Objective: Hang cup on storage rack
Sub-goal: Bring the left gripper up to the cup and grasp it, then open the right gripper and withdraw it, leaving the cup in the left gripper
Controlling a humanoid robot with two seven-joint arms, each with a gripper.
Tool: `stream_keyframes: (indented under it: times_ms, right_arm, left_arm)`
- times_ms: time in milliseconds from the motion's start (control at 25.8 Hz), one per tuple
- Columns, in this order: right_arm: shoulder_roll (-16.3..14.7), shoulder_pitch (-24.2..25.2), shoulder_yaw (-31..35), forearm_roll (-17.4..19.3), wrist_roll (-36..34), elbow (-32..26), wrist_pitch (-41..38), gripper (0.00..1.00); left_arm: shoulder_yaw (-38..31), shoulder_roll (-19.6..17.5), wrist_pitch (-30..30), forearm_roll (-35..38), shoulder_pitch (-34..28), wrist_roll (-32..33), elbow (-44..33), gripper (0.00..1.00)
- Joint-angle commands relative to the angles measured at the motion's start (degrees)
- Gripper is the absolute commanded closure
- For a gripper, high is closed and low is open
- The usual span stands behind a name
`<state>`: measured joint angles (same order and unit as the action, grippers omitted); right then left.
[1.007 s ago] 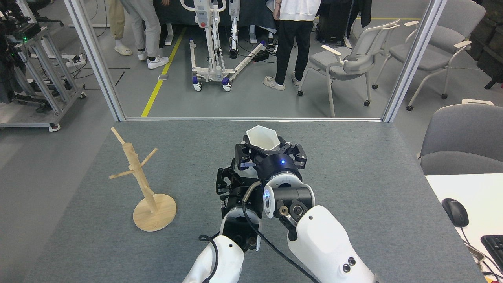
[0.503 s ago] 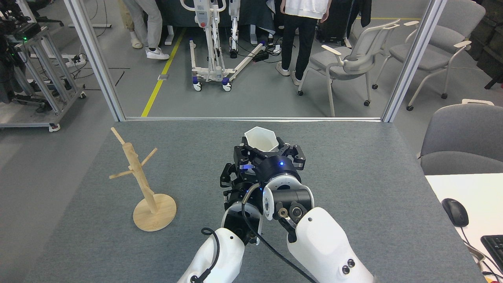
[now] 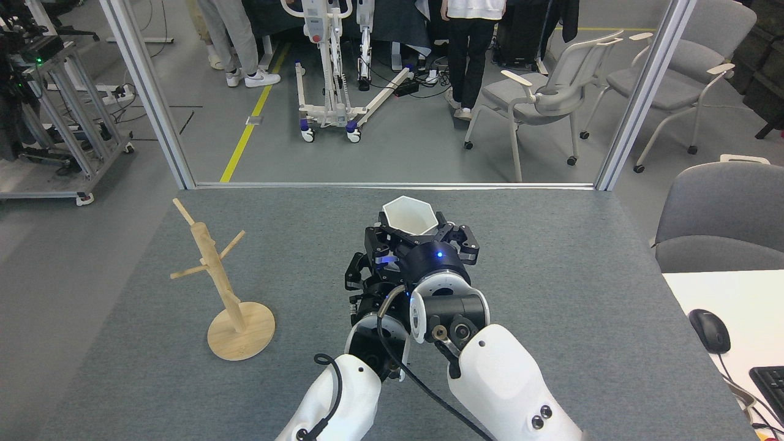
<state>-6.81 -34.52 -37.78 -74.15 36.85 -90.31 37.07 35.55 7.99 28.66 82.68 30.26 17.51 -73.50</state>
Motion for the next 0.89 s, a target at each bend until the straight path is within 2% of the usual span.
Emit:
stream_keyframes:
  times_ms: [0,271,503,620,697,852]
  right_arm:
    - [0.04,0.33,-0.02,-0.9,-0.73,-0.13,-0.16,0.01]
    - [-0.13,0.68,-0.11,-1.43,-0.73,-0.75,-0.16,0.01]
    - [0.57,0.33,-0.02,-5.39,-1.61,-3.12,-0.68,0.01]
    - [1.98,0.24,-0.11,-5.65,-4.16,-3.91,-1.12,0.01]
    - [2.59,0.07,-0.11,-7.14,-6.62,-4.7,-1.65,0.01]
    - [3.38,-0.29,-0.11,-8.55,-13.82,-5.84,-3.93,0.02]
  left_arm:
    - [-0.04,0.01,-1.23,0.11,-0.03,-0.46,-0.24,0.83]
    - [0.05,0.1,-2.99,0.28,-0.03,-1.87,-0.77,0.83]
    - [0.23,-0.34,-6.51,0.81,-0.56,-4.51,-3.06,0.83]
    - [0.31,-0.69,-6.68,1.43,-0.73,-4.59,-4.64,0.83]
    - [0.31,-0.69,-6.68,2.22,-1.17,-4.51,-5.34,0.83]
    - [0.31,-0.78,-6.68,2.74,-2.05,-4.59,-6.04,0.83]
